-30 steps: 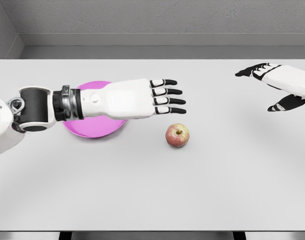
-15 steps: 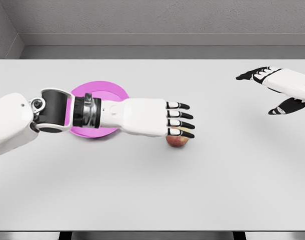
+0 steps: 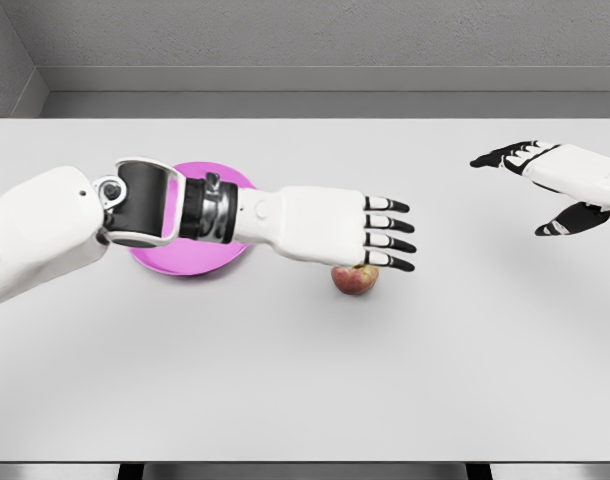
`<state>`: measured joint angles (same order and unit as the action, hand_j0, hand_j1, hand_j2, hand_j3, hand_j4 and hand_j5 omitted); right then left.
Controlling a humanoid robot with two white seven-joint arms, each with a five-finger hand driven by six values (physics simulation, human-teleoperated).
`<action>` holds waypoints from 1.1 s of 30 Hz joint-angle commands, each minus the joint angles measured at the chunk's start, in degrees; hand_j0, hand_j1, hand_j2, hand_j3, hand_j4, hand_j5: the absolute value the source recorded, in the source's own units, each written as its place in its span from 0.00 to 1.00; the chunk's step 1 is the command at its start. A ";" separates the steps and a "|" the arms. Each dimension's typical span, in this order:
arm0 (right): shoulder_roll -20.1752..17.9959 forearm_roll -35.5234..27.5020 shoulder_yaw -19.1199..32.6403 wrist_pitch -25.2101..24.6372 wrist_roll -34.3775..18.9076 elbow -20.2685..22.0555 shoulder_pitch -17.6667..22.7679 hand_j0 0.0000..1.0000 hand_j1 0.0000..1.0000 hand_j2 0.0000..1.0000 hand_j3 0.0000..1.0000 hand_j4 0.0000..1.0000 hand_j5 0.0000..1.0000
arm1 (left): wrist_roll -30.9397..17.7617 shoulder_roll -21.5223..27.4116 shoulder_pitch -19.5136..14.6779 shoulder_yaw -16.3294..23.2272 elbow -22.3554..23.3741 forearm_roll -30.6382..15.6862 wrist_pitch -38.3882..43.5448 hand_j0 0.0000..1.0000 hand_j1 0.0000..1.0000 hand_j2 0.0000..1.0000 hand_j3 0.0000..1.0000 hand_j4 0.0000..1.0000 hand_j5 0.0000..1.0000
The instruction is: Put the apple on the plate with both arms
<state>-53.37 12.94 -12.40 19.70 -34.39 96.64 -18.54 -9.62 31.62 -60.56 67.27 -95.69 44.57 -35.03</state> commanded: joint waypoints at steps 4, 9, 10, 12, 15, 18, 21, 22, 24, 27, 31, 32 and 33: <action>-0.06 -0.19 0.10 -0.10 0.03 0.04 -0.09 1.00 1.00 1.00 1.00 1.00 1.00 | -5.67 -0.51 0.00 0.05 -0.02 0.79 0.03 1.00 1.00 1.00 1.00 1.00 1.00; -0.06 -0.19 0.19 -0.10 0.03 0.21 0.00 1.00 1.00 1.00 1.00 1.00 1.00 | -8.22 -1.30 0.00 0.14 -0.02 0.70 0.03 1.00 1.00 1.00 1.00 1.00 1.00; -0.06 -0.19 0.19 -0.10 0.03 0.13 0.00 1.00 1.00 1.00 1.00 1.00 1.00 | -8.22 -1.47 0.00 0.14 -0.02 0.70 0.03 1.00 1.00 1.00 1.00 1.00 1.00; -0.06 -0.19 0.19 -0.10 0.03 0.13 -0.09 1.00 1.00 1.00 1.00 1.00 1.00 | -8.31 -1.47 0.00 0.58 -0.02 0.79 0.03 1.00 1.00 1.00 1.00 1.00 1.00; -0.15 -0.19 0.19 -0.10 0.03 0.13 -0.09 1.00 1.00 1.00 1.00 1.00 1.00 | -8.39 -2.26 0.09 0.76 -0.02 0.96 0.03 1.00 1.00 1.00 1.00 1.00 1.00; -0.06 -0.19 0.19 -0.10 0.03 0.13 -0.18 1.00 1.00 1.00 1.00 1.00 1.00 | -11.12 -3.06 0.18 1.29 0.16 1.58 0.03 1.00 1.00 1.00 1.00 1.00 1.00; -0.06 -0.19 0.19 -0.10 0.03 0.13 -0.26 1.00 1.00 1.00 1.00 1.00 1.00 | -11.38 -3.76 0.26 1.29 1.56 3.07 0.03 1.00 1.00 1.00 1.00 1.00 1.00; -0.15 -0.19 0.19 -0.10 0.03 0.21 -0.18 1.00 1.00 1.00 1.00 1.00 1.00 | -11.38 -3.85 0.35 1.29 1.91 3.42 0.03 1.00 1.00 1.00 1.00 1.00 1.00; -0.06 -0.19 0.19 -0.10 0.03 0.13 -0.35 1.00 1.00 1.00 1.00 1.00 1.00 | -11.47 -4.20 0.44 1.29 2.62 4.04 0.03 1.00 1.00 1.00 1.00 1.00 1.00; -0.06 -0.19 0.27 -0.10 0.03 0.13 -0.53 1.00 1.00 1.00 1.00 1.00 1.00 | -11.47 -5.08 0.53 1.46 3.58 5.00 0.03 1.00 1.00 1.00 1.00 1.00 1.00; 0.02 -0.19 0.27 -0.10 0.03 0.13 -0.53 1.00 1.00 1.00 1.00 1.00 1.00 | -11.47 -5.60 0.79 1.64 3.67 6.06 0.03 1.00 1.00 1.00 1.00 1.00 1.00; -0.06 -0.19 0.27 -0.10 0.03 0.13 -0.53 1.00 1.00 1.00 1.00 1.00 1.00 | -11.47 -5.60 0.79 1.64 3.67 6.06 0.03 1.00 1.00 1.00 1.00 1.00 1.00; -0.06 -0.19 0.27 -0.10 0.03 0.13 -0.53 1.00 1.00 1.00 1.00 1.00 1.00 | -11.47 -5.60 0.88 1.64 3.67 6.15 0.03 1.00 1.00 1.00 1.00 1.00 1.00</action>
<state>-53.35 12.97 -12.14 19.70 -34.39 96.76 -19.07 -21.11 26.19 -59.68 68.91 -92.13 50.50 -35.08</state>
